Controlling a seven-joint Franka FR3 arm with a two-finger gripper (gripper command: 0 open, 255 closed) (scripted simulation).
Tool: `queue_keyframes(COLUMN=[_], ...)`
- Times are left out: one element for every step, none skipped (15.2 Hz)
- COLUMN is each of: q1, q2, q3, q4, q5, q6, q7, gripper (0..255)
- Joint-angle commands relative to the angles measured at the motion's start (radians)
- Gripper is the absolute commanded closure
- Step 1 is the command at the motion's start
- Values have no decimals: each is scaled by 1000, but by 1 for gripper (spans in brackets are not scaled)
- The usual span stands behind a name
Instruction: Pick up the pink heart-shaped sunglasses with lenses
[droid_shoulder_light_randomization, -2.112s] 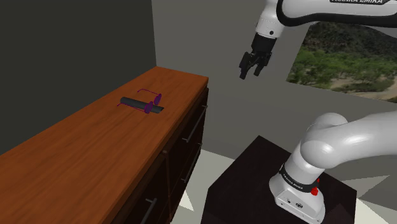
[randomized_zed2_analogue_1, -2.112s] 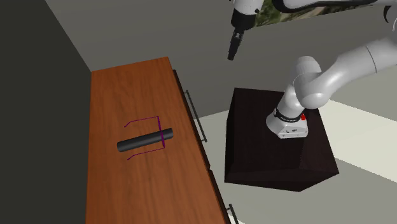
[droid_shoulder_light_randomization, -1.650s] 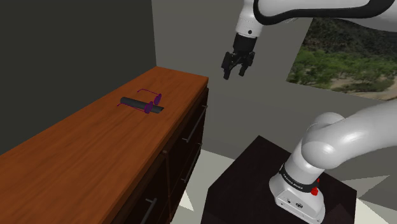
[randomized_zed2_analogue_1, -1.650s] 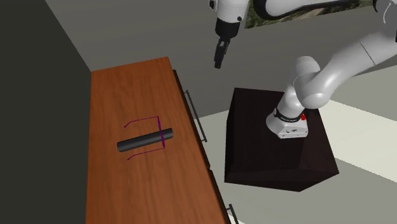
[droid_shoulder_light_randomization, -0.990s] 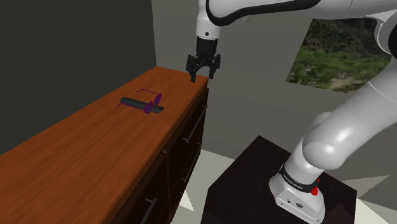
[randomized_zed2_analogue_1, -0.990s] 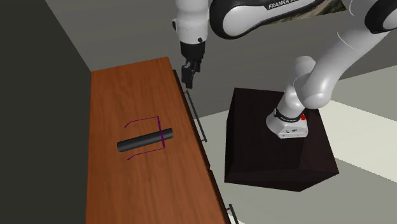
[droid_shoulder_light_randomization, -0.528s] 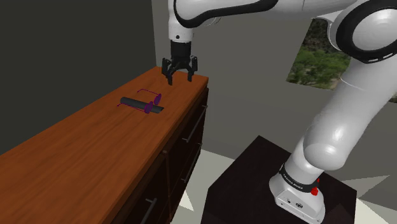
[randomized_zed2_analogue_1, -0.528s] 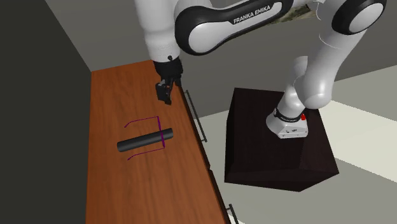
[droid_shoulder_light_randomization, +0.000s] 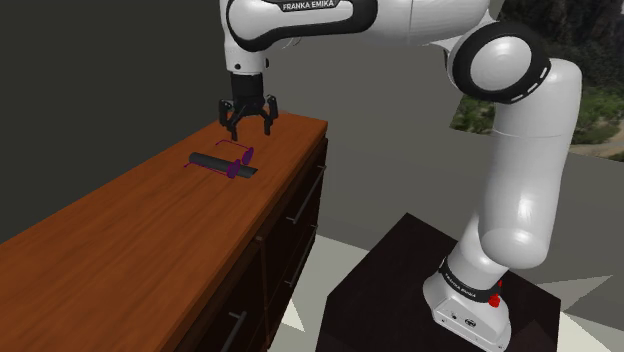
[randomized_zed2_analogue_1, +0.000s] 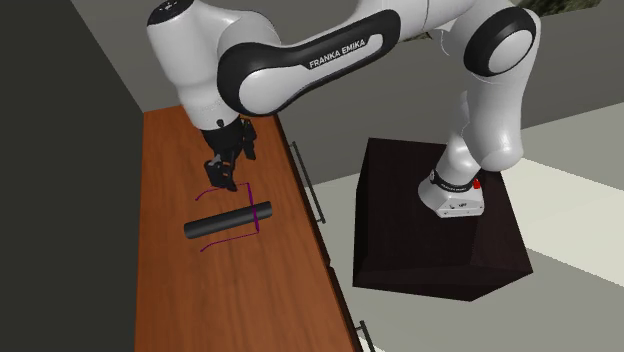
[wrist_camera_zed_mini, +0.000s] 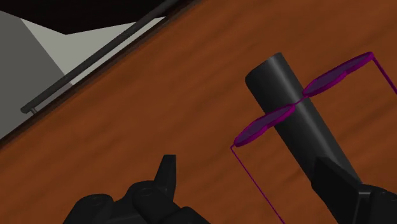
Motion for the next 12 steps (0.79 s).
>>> queue_keyframes(q1=[4, 4, 3, 3, 3, 3, 3, 3, 3, 3, 3, 3], q2=[13, 13, 13, 13, 14, 14, 14, 14, 15, 14, 14, 14], q3=[1, 1, 1, 0, 0, 0, 0, 0, 0, 0, 0, 0], q4=[-7, -20, -33, -46, -59, -67, -66, -66, -65, -66, -67, -67], q5=[-2, -2, -2, -2, -2, -2, -2, -2, -2, -2, -2, -2], q6=[19, 32, 45, 59, 72, 79, 79, 79, 79, 79, 79, 79], q7=[5, 4, 4, 3, 2, 2, 2, 2, 2, 2, 2, 2], gripper=[0, 0, 0, 0, 0, 0, 0, 0, 255, 255, 255, 255])
